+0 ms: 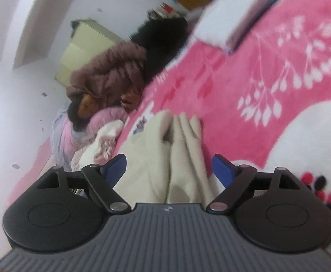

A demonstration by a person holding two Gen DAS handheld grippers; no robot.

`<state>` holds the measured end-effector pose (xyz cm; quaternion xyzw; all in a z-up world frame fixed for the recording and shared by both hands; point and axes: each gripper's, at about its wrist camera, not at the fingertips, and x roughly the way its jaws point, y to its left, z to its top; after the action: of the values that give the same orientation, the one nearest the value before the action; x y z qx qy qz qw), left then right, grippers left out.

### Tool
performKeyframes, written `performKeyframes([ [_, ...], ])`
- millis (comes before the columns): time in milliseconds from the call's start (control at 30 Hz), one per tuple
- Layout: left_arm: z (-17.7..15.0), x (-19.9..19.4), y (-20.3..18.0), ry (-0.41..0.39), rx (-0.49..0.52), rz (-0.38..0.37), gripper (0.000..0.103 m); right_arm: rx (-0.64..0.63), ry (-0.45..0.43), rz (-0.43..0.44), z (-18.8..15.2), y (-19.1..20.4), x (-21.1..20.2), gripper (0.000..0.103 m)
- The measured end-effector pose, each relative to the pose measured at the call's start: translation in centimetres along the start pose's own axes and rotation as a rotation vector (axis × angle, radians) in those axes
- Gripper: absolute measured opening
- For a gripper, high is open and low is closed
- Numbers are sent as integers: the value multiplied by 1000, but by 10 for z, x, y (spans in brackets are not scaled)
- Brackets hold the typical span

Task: Fold clothes
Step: 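Roll the right gripper down and close it on the garment's edge, then hold the gathered beige fabric in the right gripper and lift it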

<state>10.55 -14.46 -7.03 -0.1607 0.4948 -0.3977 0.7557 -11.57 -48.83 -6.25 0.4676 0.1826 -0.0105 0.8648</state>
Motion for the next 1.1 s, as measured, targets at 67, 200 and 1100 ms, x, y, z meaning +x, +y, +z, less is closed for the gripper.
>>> performKeyframes([
  [67,4,1,4,12,-10,-25,103,-3,49,2,4,-3,13,83],
  [200,12,6,10,31,-13,-66,102,-14,140,41,11,0,35,83],
  [1100,43,24,31,73,-108,-230,93,101,329,221,23,17,90,86],
])
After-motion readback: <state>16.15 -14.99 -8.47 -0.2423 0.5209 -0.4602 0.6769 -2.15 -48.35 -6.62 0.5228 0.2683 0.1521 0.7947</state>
